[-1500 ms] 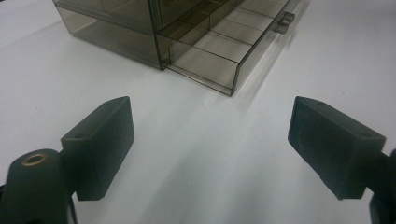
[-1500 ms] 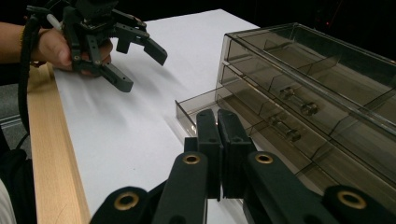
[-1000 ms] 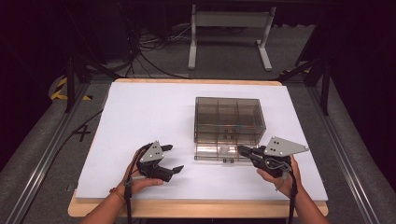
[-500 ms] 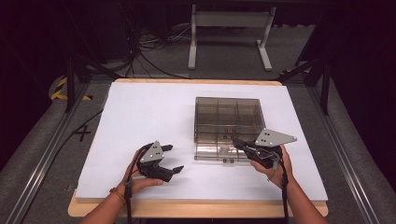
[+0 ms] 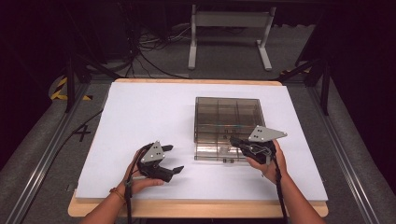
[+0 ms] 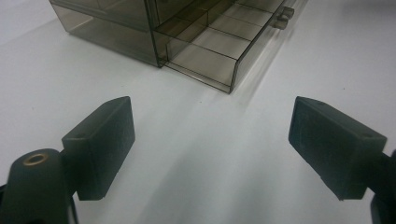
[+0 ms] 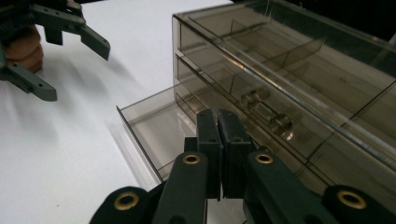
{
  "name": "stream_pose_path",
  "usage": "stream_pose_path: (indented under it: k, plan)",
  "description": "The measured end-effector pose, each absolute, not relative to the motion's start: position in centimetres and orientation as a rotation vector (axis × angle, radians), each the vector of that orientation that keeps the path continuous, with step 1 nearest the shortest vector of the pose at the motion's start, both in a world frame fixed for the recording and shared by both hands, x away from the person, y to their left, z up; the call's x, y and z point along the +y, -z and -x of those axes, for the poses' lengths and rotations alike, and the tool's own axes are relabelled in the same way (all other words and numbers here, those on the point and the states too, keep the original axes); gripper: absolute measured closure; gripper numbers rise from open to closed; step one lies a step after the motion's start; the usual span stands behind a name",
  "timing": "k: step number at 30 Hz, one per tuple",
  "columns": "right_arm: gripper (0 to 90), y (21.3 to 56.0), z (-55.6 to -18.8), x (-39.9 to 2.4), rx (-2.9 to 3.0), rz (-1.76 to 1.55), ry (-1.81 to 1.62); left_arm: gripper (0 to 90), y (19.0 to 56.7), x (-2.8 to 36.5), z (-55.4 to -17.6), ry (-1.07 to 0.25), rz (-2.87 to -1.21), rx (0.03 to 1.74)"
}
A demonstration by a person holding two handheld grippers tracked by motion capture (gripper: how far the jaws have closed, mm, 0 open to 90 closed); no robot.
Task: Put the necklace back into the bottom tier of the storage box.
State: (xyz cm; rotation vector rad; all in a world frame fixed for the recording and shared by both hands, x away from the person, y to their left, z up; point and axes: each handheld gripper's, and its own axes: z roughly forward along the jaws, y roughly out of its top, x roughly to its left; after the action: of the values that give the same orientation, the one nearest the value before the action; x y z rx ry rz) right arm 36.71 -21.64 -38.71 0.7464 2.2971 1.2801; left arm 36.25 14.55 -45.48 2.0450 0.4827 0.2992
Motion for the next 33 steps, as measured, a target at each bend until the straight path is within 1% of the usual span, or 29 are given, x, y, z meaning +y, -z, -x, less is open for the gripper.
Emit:
stream_pose_path:
  k: [10, 17, 33]
  plan:
    - [89.0, 40.7, -37.8, -21.3, 2.389, -0.818, -1.182, 15.0, 45.5, 14.6, -36.3, -0.298, -2.041, 0.483]
    - [88.3, 41.5, -37.9, -21.0, 2.415, -0.826, -1.131, 15.0, 45.5, 14.5, -36.2, -0.302, -2.048, 0.482]
    - [86.9, 42.0, -37.5, -21.0, 2.405, -0.804, -1.094, 16.3, 45.5, 14.4, -36.2, -0.316, -2.060, 0.478]
